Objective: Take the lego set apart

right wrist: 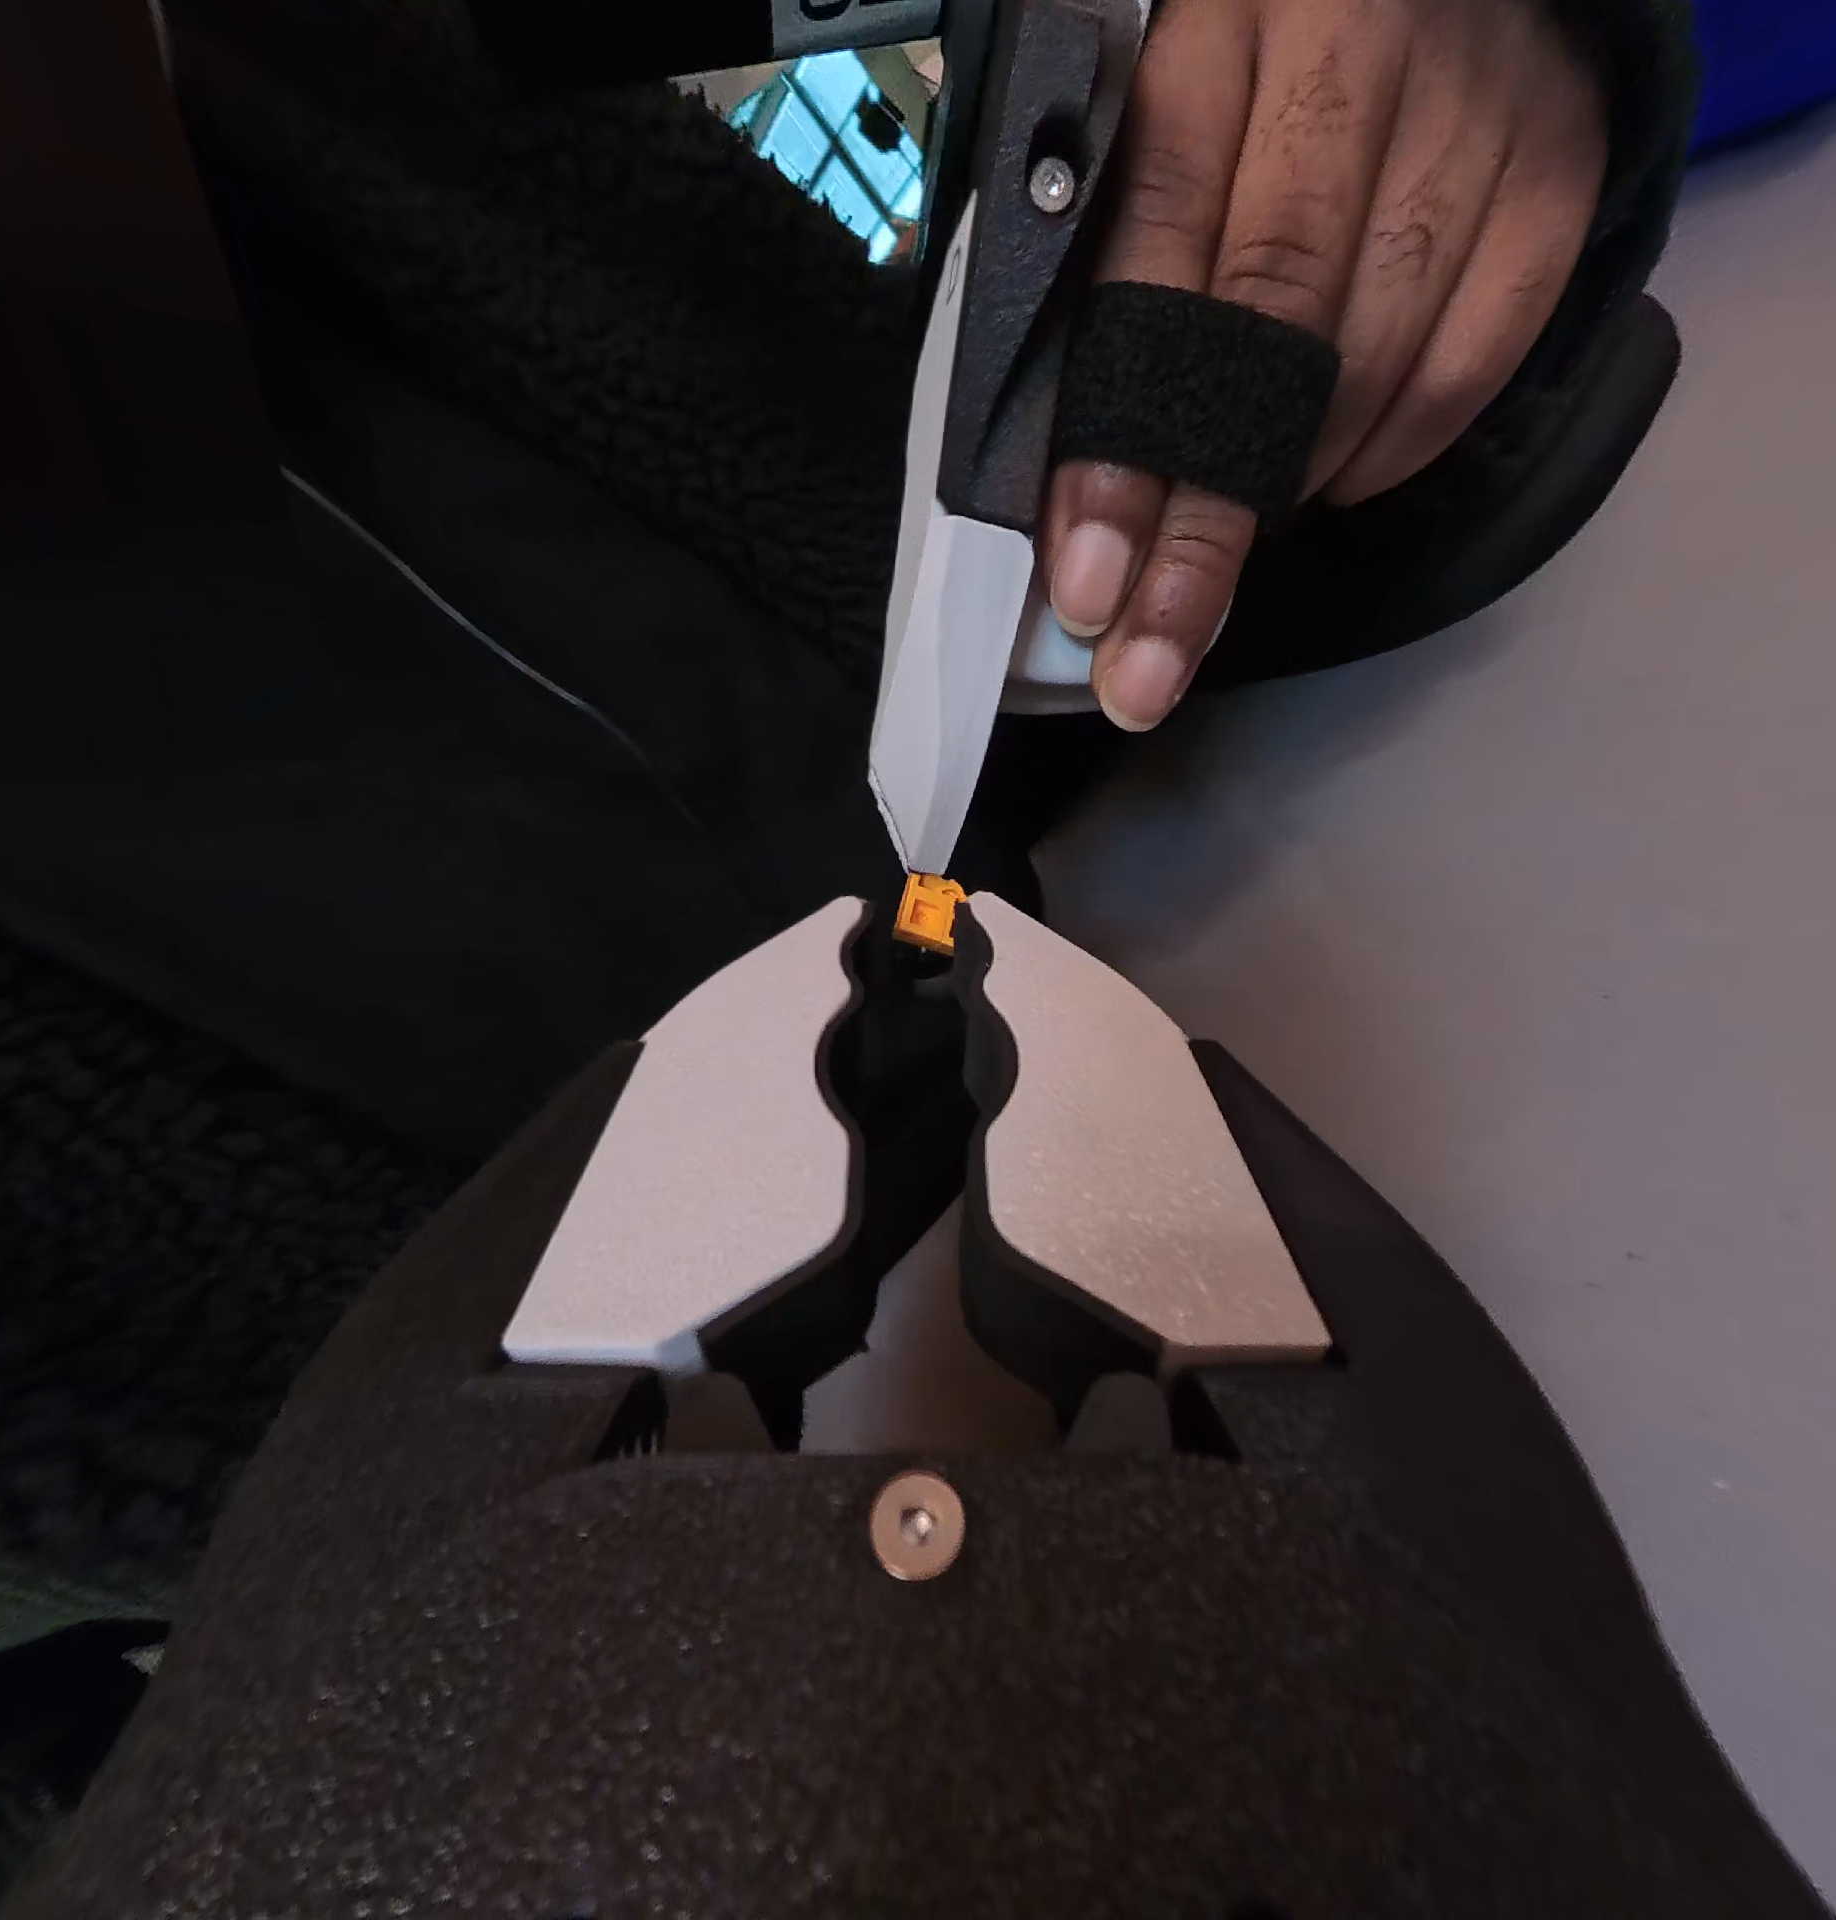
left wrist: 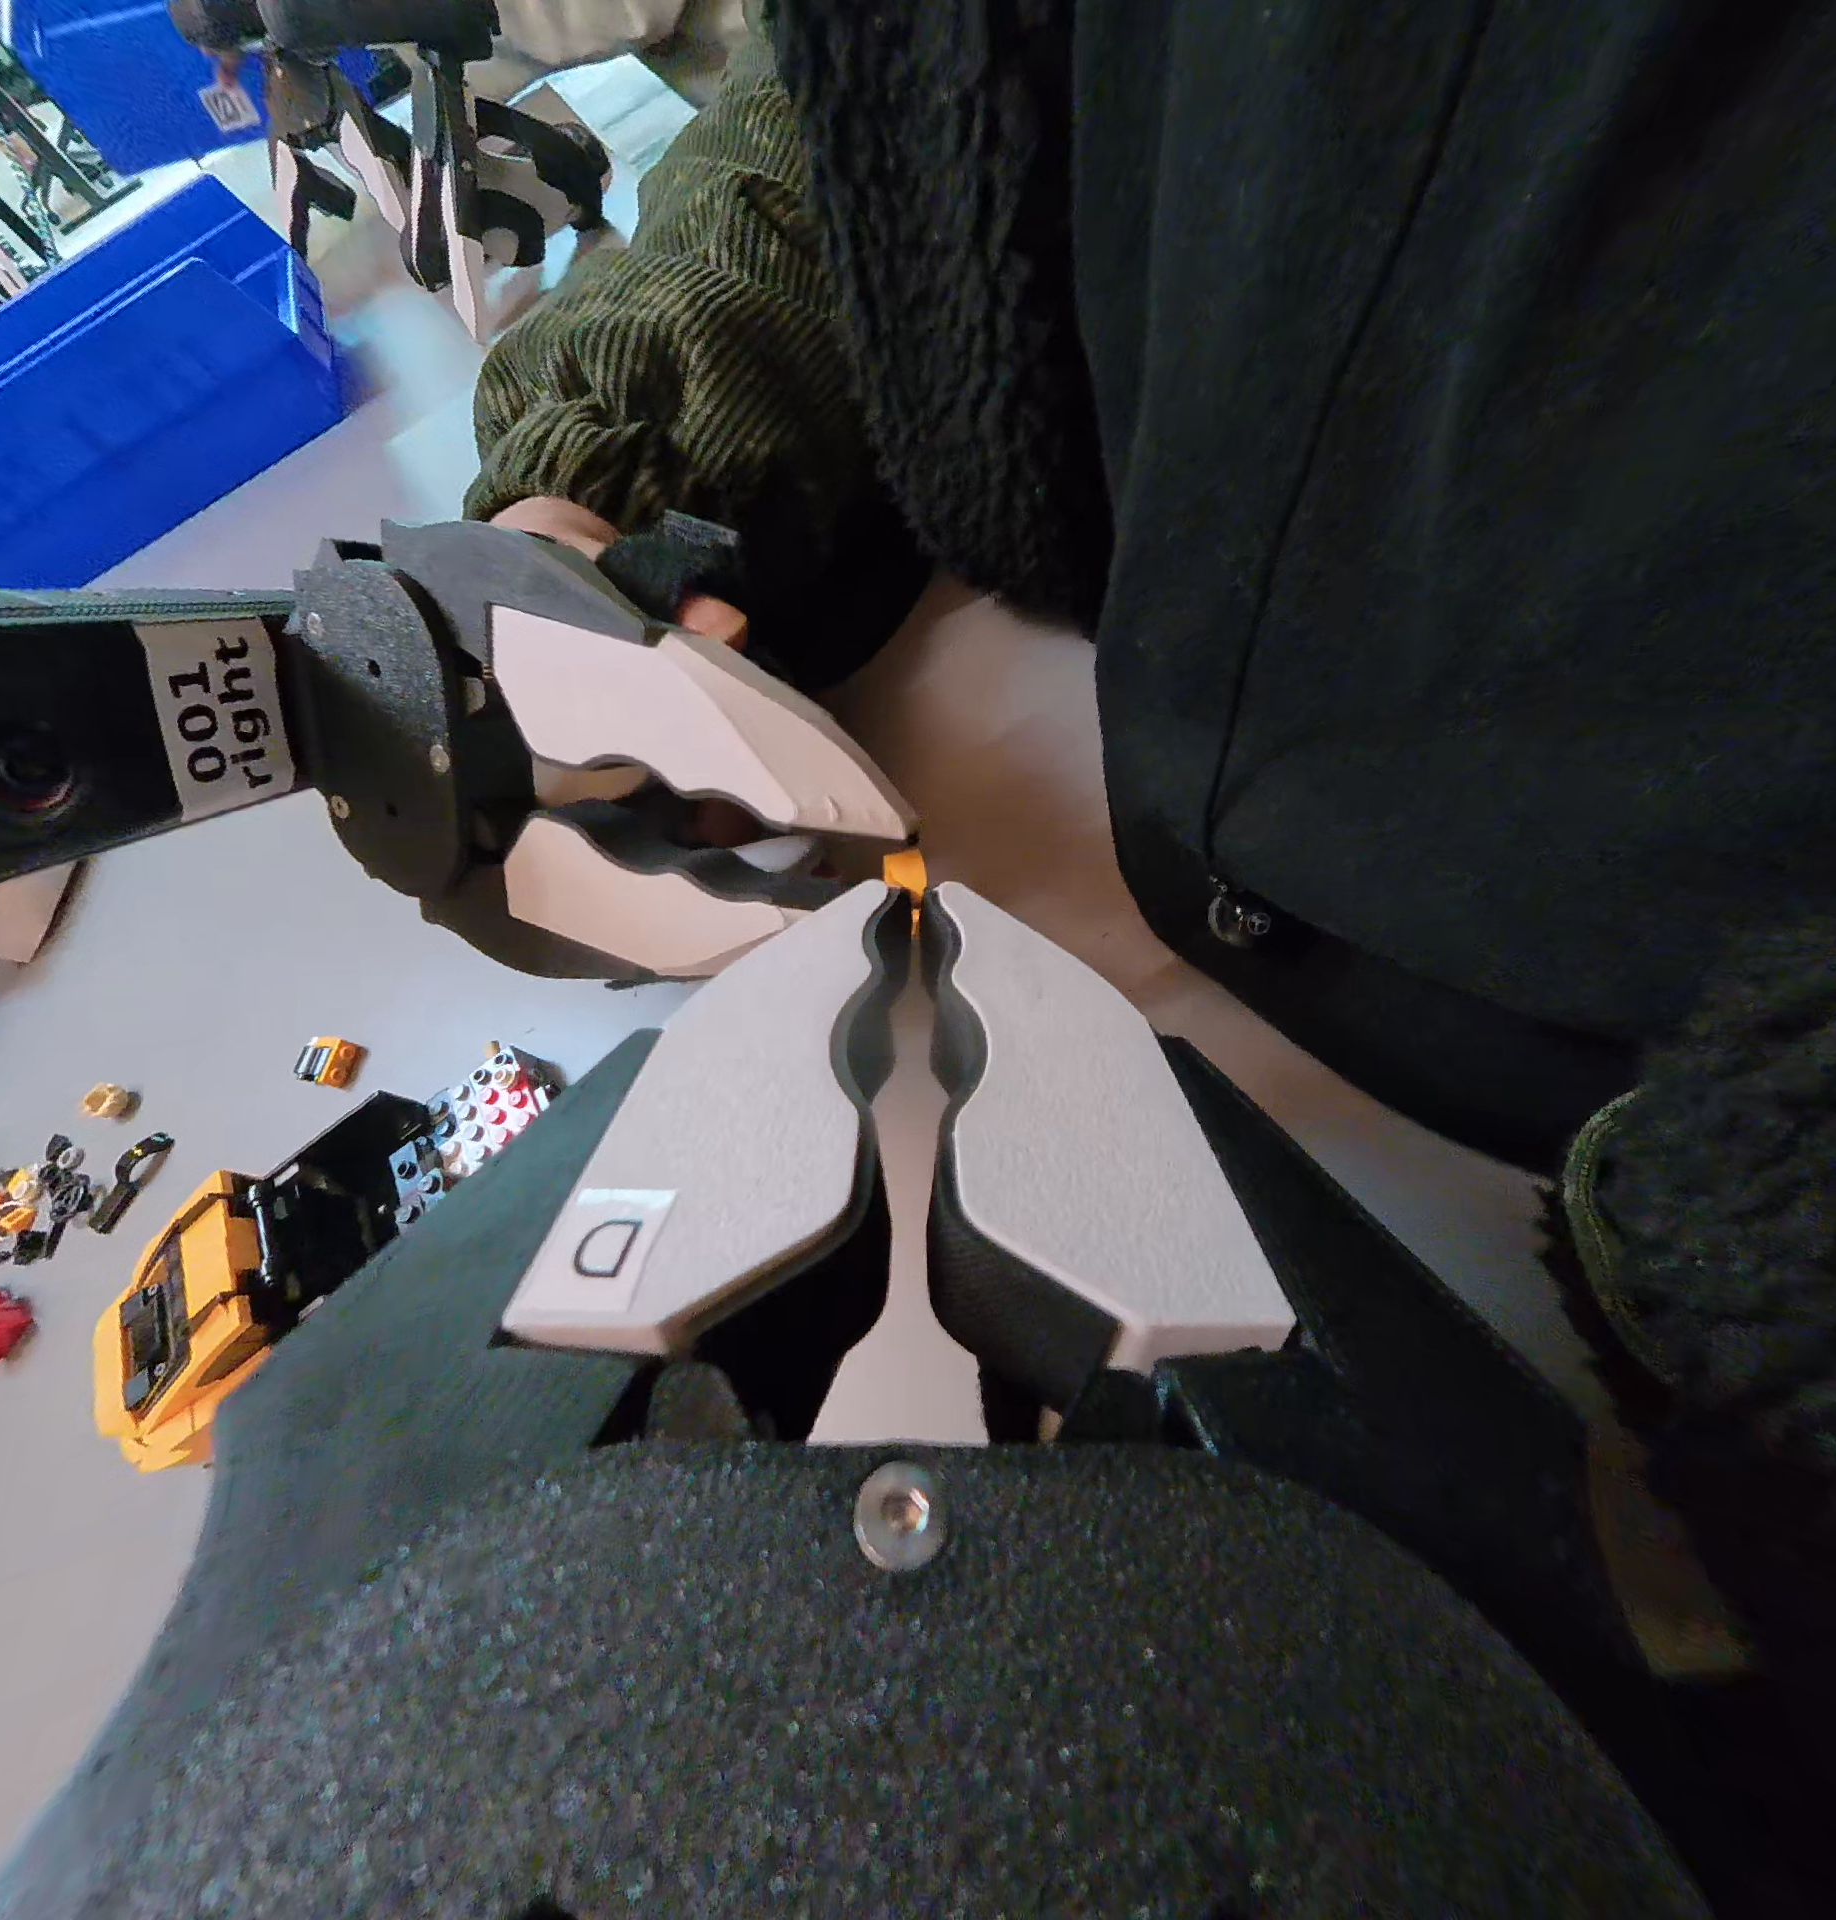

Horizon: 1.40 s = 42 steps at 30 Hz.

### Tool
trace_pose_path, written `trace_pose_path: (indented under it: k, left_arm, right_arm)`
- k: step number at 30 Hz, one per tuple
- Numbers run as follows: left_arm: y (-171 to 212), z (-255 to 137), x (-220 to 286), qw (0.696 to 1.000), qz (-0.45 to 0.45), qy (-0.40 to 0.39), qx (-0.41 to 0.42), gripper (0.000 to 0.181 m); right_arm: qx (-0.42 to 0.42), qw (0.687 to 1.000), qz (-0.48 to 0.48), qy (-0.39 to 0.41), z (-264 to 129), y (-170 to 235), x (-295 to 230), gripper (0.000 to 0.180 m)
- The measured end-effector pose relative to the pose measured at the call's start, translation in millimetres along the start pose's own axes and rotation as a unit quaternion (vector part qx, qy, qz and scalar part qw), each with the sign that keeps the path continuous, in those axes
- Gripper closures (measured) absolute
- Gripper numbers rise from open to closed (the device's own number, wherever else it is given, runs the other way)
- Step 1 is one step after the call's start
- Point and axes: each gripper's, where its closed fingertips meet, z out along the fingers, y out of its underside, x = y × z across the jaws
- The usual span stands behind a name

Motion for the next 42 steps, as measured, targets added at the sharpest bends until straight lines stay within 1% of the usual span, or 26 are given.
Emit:
trace_pose_path:
  k: [5,10,16,17,18,19,20,22,24,26,29,32,37,39,42]
  left_arm:
    - [-2,0,0,1.0,0.002,-0.002,0.004,0.178]
    - [-9,-1,2,0.999,-0.012,0.011,0.029,0.178]
    - [-9,-5,3,0.998,-0.037,0.027,0.042,0.178]
    - [-18,-5,13,0.995,-0.041,0.059,0.069,0.18]
    - [-32,-2,25,0.99,-0.04,0.093,0.1,0.18]
    - [-27,7,29,0.994,-0.021,0.091,0.062,0.18]
    - [-15,9,22,0.998,-0.002,0.063,0.019,0.18]
    - [-15,-7,7,0.997,-0.039,0.041,0.054,0.18]
    - [-12,-16,-4,0.997,-0.043,0.013,0.061,0.18]
    - [-14,-20,-8,0.995,-0.053,0.008,0.08,0.18]
    - [-6,-33,-24,0.993,-0.082,-0.025,0.087,0.18]
    - [-3,-44,-34,0.99,-0.091,-0.053,0.092,0.18]
    - [12,-45,-34,0.991,-0.106,-0.059,0.049,0.181]
    - [18,-44,-31,0.991,-0.122,-0.055,0.024,0.163]
    - [26,-41,-8,0.988,-0.154,-0.007,-0.012,0.162]
  right_arm:
    - [-0.002,1.0,-0.009,0.007,1,0,1,0.171]
    - [-0.006,0.998,-0.055,0.025,2,-3,-2,0.172]
    - [0.01,0.997,-0.061,0.04,3,-9,0,0.173]
    - [0.036,0.995,-0.056,0.07,-1,-16,9,0.18]
    - [0.063,0.992,-0.046,0.094,-12,-25,18,0.18]
    - [0.083,0.991,-0.042,0.096,-22,-31,19,0.18]
    - [0.073,0.99,-0.063,0.105,-25,-30,16,0.18]
    - [0.076,0.985,-0.091,0.122,-24,-33,12,0.18]
    - [0.07,0.984,-0.096,0.136,-25,-32,15,0.18]
    - [0.072,0.98,-0.116,0.145,-26,-33,14,0.18]
    - [0.062,0.978,-0.117,0.16,-26,-30,19,0.18]
    - [0.056,0.977,-0.12,0.168,-24,-29,21,0.18]
    - [0.044,0.975,-0.123,0.178,-22,-25,26,0.18]
    - [0.037,0.974,-0.123,0.185,-21,-23,30,0.18]
    - [0.035,0.973,-0.12,0.194,-22,-22,33,0.179]
